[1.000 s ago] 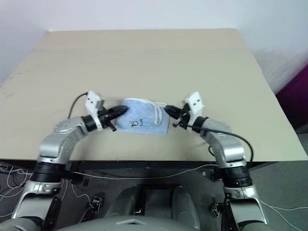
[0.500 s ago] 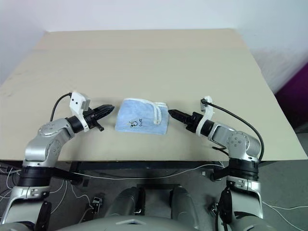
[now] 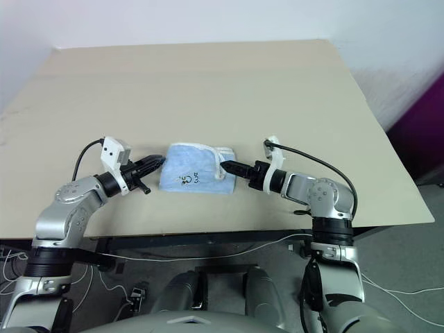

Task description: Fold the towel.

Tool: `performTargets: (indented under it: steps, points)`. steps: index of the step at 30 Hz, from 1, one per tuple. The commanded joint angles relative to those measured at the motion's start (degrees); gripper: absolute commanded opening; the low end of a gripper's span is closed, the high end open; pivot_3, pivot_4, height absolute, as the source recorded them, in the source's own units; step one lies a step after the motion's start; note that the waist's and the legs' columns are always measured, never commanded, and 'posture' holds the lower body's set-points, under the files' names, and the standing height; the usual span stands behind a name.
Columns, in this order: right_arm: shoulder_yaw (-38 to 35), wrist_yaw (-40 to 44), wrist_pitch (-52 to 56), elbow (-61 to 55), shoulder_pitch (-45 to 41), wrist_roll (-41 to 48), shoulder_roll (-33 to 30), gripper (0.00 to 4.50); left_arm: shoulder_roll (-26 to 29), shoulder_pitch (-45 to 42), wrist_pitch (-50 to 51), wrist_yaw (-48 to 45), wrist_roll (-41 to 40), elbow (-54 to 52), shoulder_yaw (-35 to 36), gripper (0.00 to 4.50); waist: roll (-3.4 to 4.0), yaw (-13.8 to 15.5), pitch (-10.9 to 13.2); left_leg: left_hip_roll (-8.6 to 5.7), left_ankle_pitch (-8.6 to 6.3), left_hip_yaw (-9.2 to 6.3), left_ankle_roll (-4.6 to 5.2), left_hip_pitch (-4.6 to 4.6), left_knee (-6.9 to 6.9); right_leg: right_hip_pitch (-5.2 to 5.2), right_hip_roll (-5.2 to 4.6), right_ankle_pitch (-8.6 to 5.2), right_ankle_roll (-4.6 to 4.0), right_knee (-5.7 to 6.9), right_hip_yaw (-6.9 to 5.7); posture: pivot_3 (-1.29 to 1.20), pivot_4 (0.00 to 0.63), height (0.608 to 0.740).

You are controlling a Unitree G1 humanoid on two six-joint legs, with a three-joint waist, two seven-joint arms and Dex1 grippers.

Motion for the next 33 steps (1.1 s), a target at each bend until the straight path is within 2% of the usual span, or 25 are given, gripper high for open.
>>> performTargets:
  steps: [1,13,17,27,30,33]
  points:
    - [4.4,0.4,3.2,1.6,-0.9,0.0,3.1,4.47,-0.3,0.8,-0.7,0.0,-1.0,-2.7,1.0,0.47,0.00,0.0,0.0,0.03,0.00,0.01,0.00,0.00,0.00,0.00,0.03,0.00,0.00,0.00,0.02,0.00,0.150,0.740]
    - [3.5,-0.6,1.9,9.7,-7.3,-2.5,8.5,4.47,0.0,2.2,-0.2,-0.8,-1.9,-4.5,1.2,0.47,0.01,-0.1,0.0,0.11,-0.01,0.12,-0.02,0.00,-0.01,-0.11,0.10,0.01,-0.02,0.03,0.15,0.00,0.150,0.740]
    - [1.8,-1.0,2.0,10.8,-7.3,-2.3,8.3,3.52,0.1,2.7,-0.2,-0.7,-2.0,-4.9,1.4,0.47,0.01,-0.1,0.0,0.11,-0.01,0.13,-0.02,0.00,-0.03,-0.13,0.09,0.01,-0.02,0.03,0.16,0.00,0.150,0.740]
    - [-3.7,-2.9,4.5,5.2,-4.9,1.8,8.6,0.15,-0.4,2.5,0.0,-0.5,-1.9,-5.0,0.9,0.47,0.01,0.2,0.0,0.09,-0.01,0.12,-0.02,-0.06,-0.03,-0.14,0.06,0.01,-0.02,0.02,0.15,0.00,0.150,0.740]
    - [-7.7,-5.8,4.4,1.3,-3.5,4.2,9.3,0.03,-0.7,2.4,0.0,-0.3,-1.8,-5.1,0.6,0.47,0.01,0.4,0.0,0.07,-0.01,0.12,-0.02,-0.07,-0.03,-0.15,0.04,0.01,-0.02,0.02,0.15,0.00,0.150,0.740]
    - [-15.7,-11.4,2.6,-3.0,-3.2,7.8,9.1,0.03,-1.3,2.4,0.1,0.1,-2.0,-5.5,0.4,0.47,0.02,0.8,0.0,0.03,-0.01,0.12,-0.02,-0.10,-0.02,-0.15,-0.02,0.01,-0.02,0.01,0.14,0.00,0.150,0.740]
